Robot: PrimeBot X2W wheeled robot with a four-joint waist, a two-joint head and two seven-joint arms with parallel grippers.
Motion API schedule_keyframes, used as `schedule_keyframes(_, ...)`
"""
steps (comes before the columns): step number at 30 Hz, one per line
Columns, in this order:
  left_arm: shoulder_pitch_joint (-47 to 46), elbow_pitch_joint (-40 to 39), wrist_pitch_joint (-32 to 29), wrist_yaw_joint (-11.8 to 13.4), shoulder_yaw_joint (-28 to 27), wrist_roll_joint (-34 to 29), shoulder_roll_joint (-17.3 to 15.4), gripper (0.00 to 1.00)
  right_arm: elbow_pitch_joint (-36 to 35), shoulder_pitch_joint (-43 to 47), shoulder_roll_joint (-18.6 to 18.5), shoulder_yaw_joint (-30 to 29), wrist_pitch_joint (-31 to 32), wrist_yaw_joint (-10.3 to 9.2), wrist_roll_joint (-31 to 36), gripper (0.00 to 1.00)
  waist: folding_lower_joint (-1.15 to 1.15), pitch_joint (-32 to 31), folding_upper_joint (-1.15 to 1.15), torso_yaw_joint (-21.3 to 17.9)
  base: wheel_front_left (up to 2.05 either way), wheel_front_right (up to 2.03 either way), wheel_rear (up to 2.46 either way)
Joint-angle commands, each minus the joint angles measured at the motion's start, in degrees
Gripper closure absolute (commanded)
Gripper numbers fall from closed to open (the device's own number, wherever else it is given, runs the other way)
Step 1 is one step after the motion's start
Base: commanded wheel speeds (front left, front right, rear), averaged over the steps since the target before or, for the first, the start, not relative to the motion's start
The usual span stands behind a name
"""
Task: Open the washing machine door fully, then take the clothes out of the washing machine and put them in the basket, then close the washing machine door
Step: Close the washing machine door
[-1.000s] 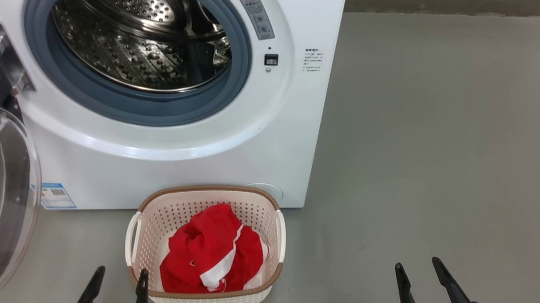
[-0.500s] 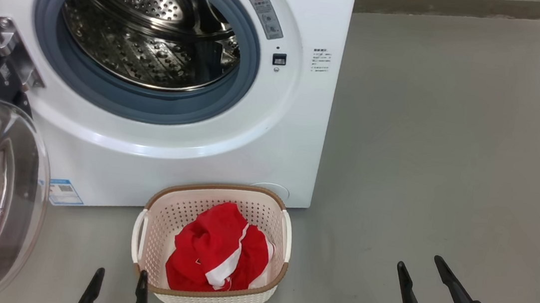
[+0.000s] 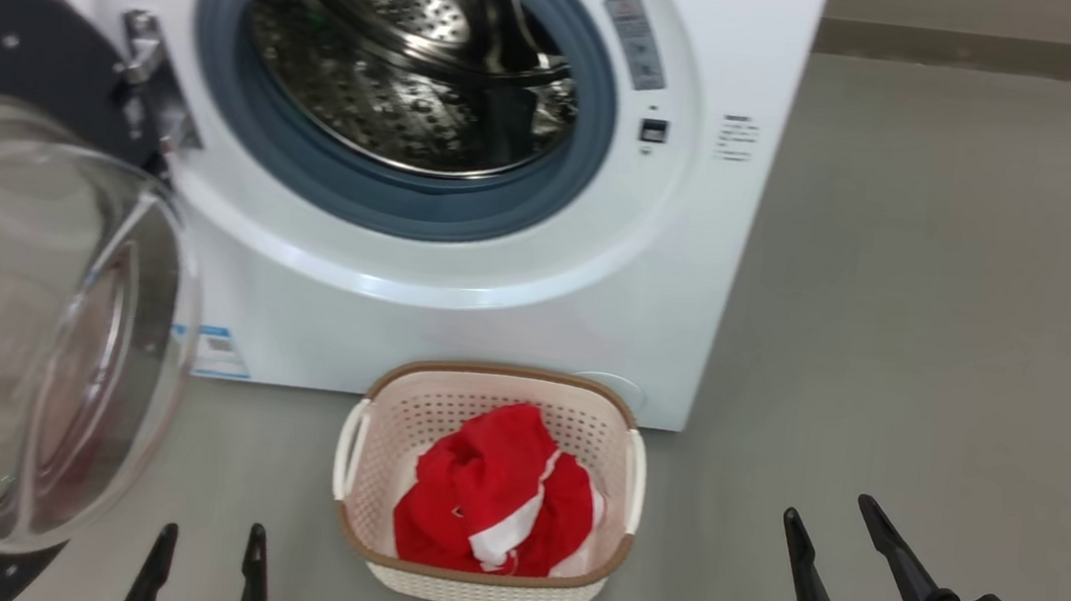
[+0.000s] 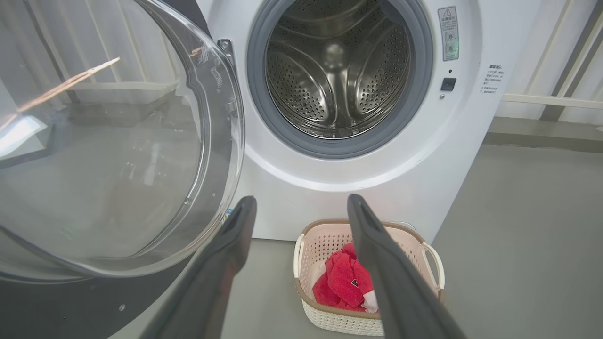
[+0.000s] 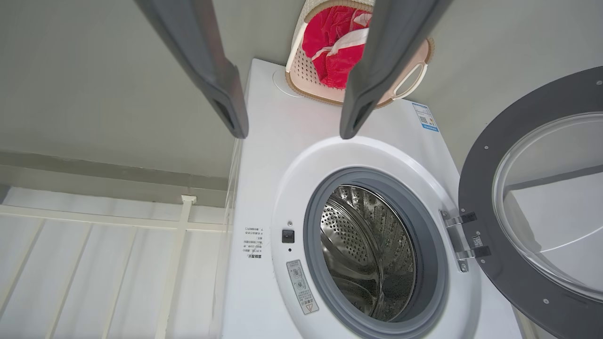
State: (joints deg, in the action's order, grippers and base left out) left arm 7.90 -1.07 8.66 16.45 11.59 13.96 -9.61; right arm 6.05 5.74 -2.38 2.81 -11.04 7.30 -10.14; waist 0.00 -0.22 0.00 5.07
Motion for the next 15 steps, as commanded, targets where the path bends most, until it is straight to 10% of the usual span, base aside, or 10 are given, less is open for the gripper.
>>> schedule_keyframes(1, -2.1, -1.74, 0.57, 0.77, -2.34, 0.26, -0.74, 0.0, -1.73, -1.04, -0.5, 1.49, -0.02, 0.19, 0.2, 0.0, 0.0, -0.28, 0.0, 3.06, 0.0, 0.0, 0.0)
schedule_keyframes(15, -0.78, -3.4, 0.58, 1.75, -3.06, 1.01, -1.21, 0.0, -2.56, -0.32, -0.5, 2.15, 0.44, 0.19, -0.41, 0.0, 0.0, -1.24, 0.0, 15.35, 0.0, 0.0, 0.0)
